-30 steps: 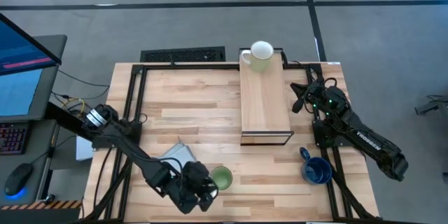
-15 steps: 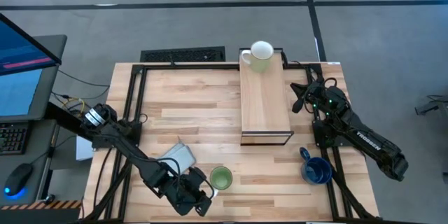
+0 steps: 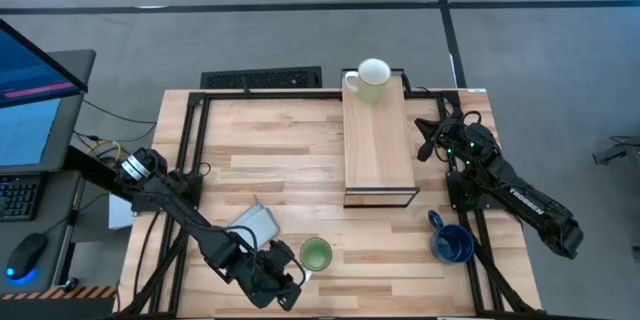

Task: Stack small to large cups/mugs on shelf
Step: Put the green mug on the shelf

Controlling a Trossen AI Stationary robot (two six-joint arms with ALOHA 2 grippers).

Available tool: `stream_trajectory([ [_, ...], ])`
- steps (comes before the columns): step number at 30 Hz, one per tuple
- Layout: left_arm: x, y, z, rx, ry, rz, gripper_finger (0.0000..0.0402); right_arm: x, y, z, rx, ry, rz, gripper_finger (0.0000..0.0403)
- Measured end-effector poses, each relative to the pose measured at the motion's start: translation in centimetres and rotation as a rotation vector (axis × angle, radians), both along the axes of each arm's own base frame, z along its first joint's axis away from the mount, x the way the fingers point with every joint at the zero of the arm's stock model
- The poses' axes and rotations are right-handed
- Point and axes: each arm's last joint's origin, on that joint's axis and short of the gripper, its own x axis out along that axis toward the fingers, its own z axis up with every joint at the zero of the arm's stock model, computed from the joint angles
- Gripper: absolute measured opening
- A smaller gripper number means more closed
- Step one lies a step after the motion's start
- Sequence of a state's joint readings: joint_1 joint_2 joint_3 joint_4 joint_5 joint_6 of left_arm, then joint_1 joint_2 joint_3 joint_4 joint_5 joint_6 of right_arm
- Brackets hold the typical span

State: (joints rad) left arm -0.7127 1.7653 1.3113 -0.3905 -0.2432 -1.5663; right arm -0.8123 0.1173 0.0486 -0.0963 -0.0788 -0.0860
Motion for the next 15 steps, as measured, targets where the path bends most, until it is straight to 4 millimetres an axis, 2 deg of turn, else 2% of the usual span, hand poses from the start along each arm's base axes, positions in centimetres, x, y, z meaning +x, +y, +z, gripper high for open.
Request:
stream_trajectory([
  [4, 0.21, 0.24, -0.01, -0.007, 0.003, 0.016, 0.0076, 0.00, 0.00, 0.00, 0.000, 0.000, 0.000, 0.0060],
  [15, 0.52, 0.64, -0.05, -0.005, 0.002, 0.040, 0.0188, 0.00, 0.00, 0.00, 0.000, 0.000, 0.000, 0.0060],
])
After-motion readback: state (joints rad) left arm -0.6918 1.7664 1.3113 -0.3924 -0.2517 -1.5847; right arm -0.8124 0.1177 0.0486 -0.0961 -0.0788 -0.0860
